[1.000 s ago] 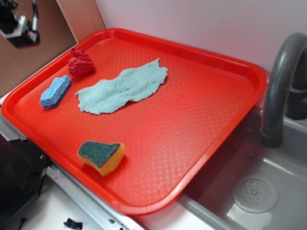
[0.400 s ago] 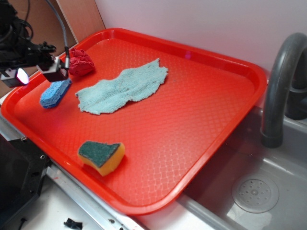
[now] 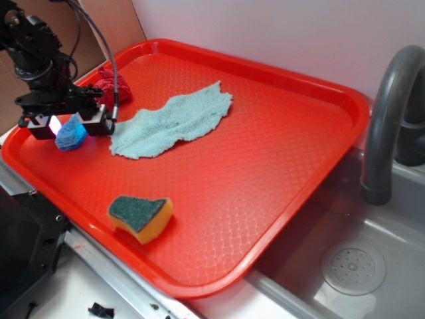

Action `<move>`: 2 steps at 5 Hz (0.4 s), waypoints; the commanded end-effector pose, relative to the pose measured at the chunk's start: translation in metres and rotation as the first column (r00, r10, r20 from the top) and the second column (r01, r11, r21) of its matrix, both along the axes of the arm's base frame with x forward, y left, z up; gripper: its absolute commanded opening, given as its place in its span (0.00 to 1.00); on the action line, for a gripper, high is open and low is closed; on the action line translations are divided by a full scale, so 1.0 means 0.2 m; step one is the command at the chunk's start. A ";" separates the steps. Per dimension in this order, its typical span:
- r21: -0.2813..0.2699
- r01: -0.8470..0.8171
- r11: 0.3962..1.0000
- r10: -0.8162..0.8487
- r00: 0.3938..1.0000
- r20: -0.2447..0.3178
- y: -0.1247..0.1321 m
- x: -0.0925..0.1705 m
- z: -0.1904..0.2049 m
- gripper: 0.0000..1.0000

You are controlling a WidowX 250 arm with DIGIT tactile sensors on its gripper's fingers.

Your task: Grab the blue sponge.

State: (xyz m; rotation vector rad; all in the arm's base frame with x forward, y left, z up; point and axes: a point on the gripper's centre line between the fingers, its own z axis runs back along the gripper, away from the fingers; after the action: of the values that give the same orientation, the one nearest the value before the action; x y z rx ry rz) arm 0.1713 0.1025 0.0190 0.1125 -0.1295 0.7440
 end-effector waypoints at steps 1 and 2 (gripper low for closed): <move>-0.009 -0.005 1.000 0.006 1.000 0.015 -0.02 -0.04 -0.02 0.00; -0.006 0.003 1.000 -0.003 0.999 -0.050 -0.02 -0.02 0.03 0.00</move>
State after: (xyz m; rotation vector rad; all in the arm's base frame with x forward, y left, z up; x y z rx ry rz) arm 0.1691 0.0947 0.0208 0.1289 -0.0525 0.7295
